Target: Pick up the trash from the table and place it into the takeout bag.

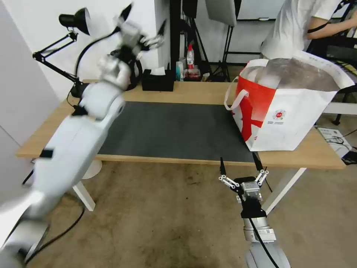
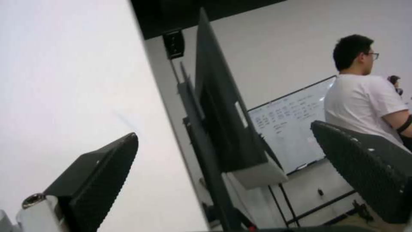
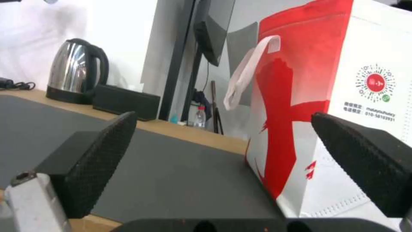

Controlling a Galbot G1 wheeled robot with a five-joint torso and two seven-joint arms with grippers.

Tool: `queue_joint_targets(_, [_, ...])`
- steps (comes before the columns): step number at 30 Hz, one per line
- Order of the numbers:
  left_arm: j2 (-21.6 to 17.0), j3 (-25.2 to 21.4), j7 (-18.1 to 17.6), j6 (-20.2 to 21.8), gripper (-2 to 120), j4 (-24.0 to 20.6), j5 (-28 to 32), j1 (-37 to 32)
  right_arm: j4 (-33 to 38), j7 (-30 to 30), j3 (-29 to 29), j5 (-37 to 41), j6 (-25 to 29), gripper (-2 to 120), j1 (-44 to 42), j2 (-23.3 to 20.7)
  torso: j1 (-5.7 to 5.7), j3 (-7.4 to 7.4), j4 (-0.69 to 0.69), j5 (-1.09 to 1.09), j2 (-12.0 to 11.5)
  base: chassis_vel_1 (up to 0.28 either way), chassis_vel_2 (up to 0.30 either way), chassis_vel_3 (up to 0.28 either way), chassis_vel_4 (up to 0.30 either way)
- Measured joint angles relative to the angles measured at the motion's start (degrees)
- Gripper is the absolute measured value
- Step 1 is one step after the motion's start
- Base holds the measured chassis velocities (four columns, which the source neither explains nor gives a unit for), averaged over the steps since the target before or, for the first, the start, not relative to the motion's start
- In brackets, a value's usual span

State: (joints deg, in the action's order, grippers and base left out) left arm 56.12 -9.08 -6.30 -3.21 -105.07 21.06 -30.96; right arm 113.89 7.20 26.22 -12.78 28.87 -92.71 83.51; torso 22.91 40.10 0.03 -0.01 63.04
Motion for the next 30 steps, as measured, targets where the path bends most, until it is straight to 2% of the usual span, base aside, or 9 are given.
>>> queue_joint_targets(3, [0.2, -3.3, -0.4, -1.0, 100, -3.1, 0.1, -6.4, 0.0, 0.0, 0.0, 0.0, 0.0, 100, 0.0, 0.0, 0.0, 0.0, -0.05, 0.01, 0.0, 0.0, 0.0, 0.0, 0.0])
queue_joint_targets(7, [2.1, -7.3, -0.4, -1.5, 100, -6.9, 0.0, -13.2, 0.0, 0.0, 0.0, 0.0, 0.0, 100, 0.0, 0.0, 0.01, 0.0, -0.04, 0.02, 0.0, 0.0, 0.0, 0.0, 0.0])
queue_joint_targets(12, [4.0, -10.4, -0.3, -2.0, 100, -9.2, -0.5, -18.8, 0.0, 0.0, 0.0, 0.0, 0.0, 100, 0.0, 0.0, 0.01, 0.0, -0.04, 0.0, 0.0, 0.0, 0.0, 0.0, 0.0])
queue_joint_targets(14, [7.5, -15.4, -0.1, -4.3, 100, -12.8, -2.9, -29.1, 0.0, 0.0, 0.0, 0.0, 0.0, 100, 0.0, 0.0, 0.01, 0.0, -0.02, 0.0, 0.0, 0.0, 0.0, 0.0, 0.0])
queue_joint_targets(15, [7.5, -15.4, -0.1, -4.3, 100, -12.8, -2.9, -29.1, 0.0, 0.0, 0.0, 0.0, 0.0, 100, 0.0, 0.0, 0.01, 0.0, -0.02, 0.0, 0.0, 0.0, 0.0, 0.0, 0.0])
queue_joint_targets(18, [10.9, -18.4, 0.1, -7.3, 100, -15.3, -5.6, -37.0, 0.0, 0.0, 0.0, 0.0, 0.0, 100, 0.0, 0.0, 0.01, 0.0, -0.02, 0.0, 0.0, 0.0, 0.0, 0.0, 0.0])
queue_joint_targets(19, [10.9, -18.4, 0.1, -7.3, 100, -15.3, -5.6, -37.0, 0.0, 0.0, 0.0, 0.0, 0.0, 100, 0.0, 0.0, 0.01, 0.0, -0.02, 0.0, 0.0, 0.0, 0.0, 0.0, 0.0])
queue_joint_targets(22, [13.6, -19.1, 0.2, -10.0, 100, -16.9, -7.7, -42.9, 0.0, 0.0, 0.0, 0.0, 0.0, 100, 0.0, 0.0, 0.01, 0.0, -0.03, 0.01, 0.0, 0.0, 0.0, 0.0, 0.0])
queue_joint_targets(30, [16.8, -18.4, 1.5, -15.7, 100, -17.4, -9.6, -48.2, 0.0, 0.0, 0.0, 0.0, 0.0, 100, 0.0, 0.0, 0.0, 0.0, -0.05, 0.02, 0.0, 0.0, 0.0, 0.0, 0.0])
